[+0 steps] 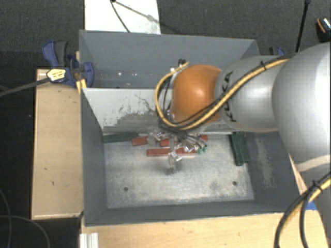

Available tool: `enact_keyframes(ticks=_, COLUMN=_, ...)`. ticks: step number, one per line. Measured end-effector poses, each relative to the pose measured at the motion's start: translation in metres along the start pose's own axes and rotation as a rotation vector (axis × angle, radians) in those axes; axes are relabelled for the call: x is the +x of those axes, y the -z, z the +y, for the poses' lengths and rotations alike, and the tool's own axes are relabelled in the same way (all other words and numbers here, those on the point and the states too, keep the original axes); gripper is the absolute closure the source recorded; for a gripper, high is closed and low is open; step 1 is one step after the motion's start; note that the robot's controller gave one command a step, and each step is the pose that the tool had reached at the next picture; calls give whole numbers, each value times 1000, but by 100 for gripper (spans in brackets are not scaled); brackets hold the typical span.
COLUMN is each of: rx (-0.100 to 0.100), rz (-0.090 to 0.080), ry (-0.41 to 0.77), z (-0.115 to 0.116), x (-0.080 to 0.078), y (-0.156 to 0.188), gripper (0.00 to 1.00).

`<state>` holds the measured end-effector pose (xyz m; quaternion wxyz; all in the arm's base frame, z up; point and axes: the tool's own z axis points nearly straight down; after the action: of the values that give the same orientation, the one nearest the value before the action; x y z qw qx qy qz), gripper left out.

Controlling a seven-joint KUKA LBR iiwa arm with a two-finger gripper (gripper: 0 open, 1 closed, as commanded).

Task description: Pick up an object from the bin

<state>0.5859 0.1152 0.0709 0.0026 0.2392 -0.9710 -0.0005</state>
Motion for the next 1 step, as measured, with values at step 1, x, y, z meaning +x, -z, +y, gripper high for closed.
enact_keyframes(ticks=1, rx=1, rz=-6, ry=-5, z=0, x=-2, y=4, gripper=100)
